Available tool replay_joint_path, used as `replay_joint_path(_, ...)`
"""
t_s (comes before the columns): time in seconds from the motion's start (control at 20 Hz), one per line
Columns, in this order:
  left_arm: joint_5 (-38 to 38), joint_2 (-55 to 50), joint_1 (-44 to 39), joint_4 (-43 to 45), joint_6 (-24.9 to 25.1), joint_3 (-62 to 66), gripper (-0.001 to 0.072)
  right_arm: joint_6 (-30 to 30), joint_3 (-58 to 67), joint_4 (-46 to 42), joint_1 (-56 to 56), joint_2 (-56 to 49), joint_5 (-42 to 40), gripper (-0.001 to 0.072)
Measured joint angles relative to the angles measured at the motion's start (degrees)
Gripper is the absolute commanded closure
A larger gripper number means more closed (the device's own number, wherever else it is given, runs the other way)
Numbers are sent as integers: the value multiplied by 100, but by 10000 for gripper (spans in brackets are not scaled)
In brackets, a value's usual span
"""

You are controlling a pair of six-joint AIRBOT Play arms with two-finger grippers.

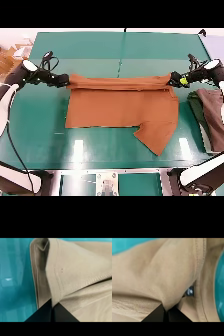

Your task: Fold the shirts.

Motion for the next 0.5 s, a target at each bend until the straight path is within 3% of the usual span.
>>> replay_joint_path(0.45, -140, -203, -262, 107, -271, -166, 684, 647, -2, -909, 232, 0, 387, 685)
replay_joint_path(0.5, -149, -225, -280, 125, -343, -170, 641, 675, -2, -935, 240, 0, 407, 524)
